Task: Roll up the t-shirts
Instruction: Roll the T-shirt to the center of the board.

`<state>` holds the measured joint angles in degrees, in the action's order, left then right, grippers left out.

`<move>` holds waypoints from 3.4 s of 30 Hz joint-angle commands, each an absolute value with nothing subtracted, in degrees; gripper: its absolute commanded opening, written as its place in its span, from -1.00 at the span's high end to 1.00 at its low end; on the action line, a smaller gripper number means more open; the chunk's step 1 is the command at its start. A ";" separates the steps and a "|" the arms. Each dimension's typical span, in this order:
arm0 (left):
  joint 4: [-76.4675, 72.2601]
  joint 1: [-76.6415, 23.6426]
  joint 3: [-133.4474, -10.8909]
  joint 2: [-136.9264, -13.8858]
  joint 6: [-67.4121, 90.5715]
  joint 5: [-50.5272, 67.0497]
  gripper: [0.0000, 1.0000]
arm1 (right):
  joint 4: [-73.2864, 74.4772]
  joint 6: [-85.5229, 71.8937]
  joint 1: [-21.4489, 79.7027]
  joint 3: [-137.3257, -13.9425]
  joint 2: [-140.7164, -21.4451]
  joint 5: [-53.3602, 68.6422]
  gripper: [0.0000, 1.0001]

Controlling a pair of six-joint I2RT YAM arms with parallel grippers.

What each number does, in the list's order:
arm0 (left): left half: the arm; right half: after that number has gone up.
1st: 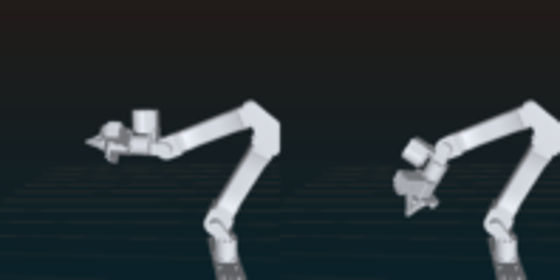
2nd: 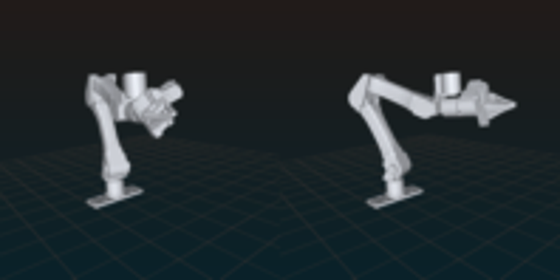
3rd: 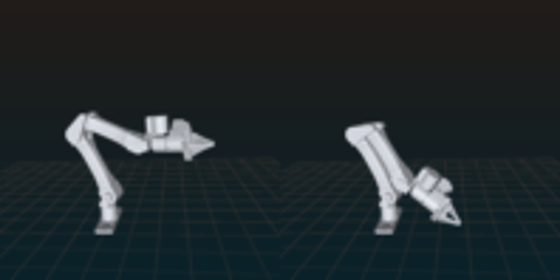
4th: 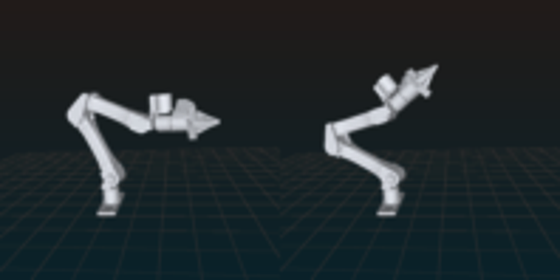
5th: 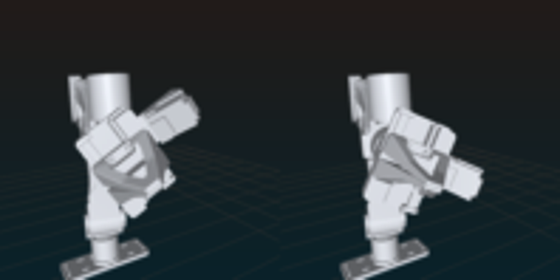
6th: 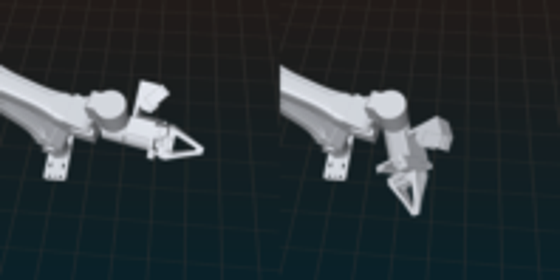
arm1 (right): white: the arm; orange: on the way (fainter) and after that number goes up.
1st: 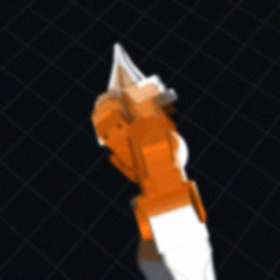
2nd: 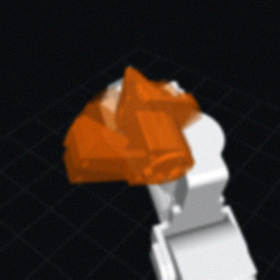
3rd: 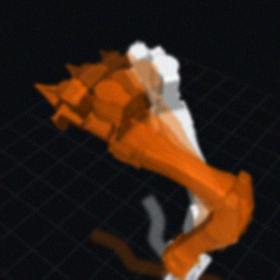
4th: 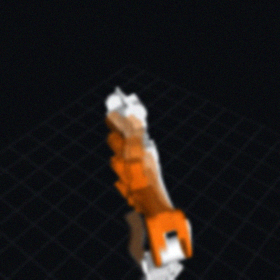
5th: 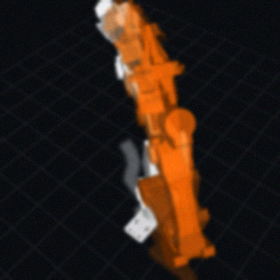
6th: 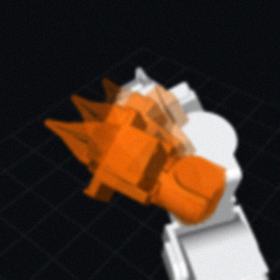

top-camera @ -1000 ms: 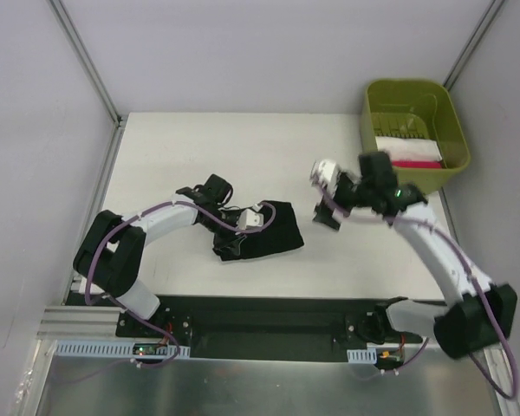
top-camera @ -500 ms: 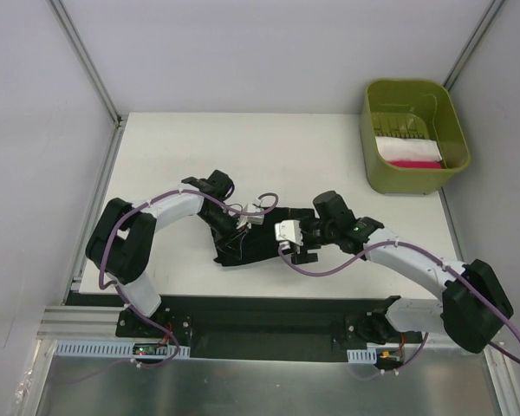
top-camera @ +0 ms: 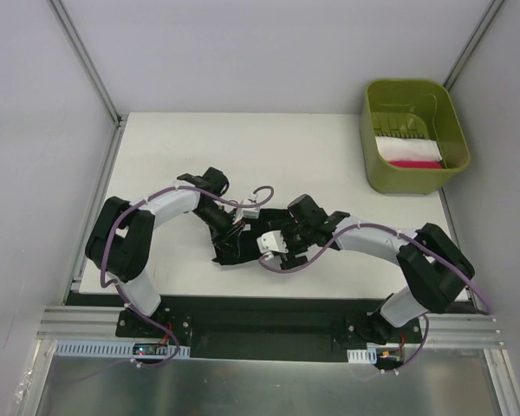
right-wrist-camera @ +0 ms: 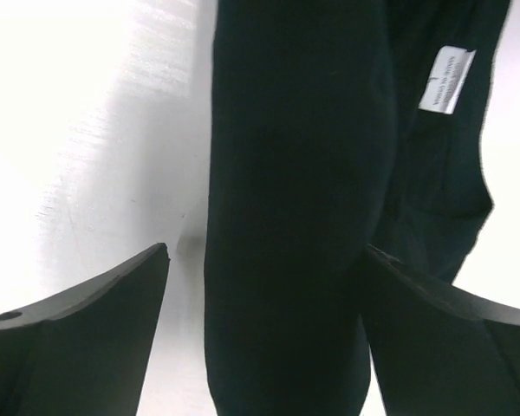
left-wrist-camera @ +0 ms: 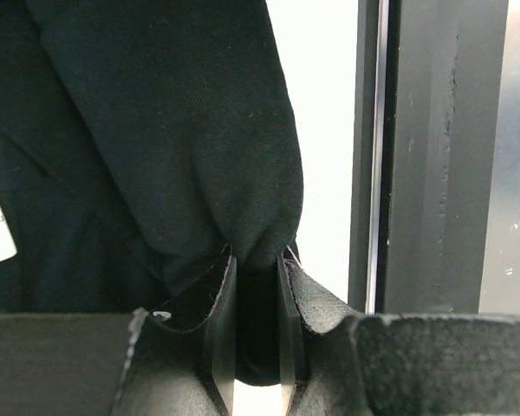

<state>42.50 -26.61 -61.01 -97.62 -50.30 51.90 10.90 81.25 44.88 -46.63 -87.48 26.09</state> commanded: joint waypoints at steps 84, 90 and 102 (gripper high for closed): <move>32.33 -31.30 -53.16 -92.27 -53.44 38.01 0.24 | 38.36 45.15 15.22 -96.06 -97.45 25.85 -0.92; 45.83 -28.56 -62.65 -98.59 -57.12 47.27 0.25 | 21.60 49.96 16.34 -66.85 -79.17 41.13 -0.92; 56.77 -27.34 -71.36 -107.66 -59.68 53.79 0.35 | 26.72 79.89 38.14 -55.55 -81.03 32.78 -0.92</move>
<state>50.06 -28.38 -69.36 -106.32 -58.72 48.07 27.33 70.30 36.77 -54.15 -81.36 32.12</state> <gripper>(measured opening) 0.333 0.960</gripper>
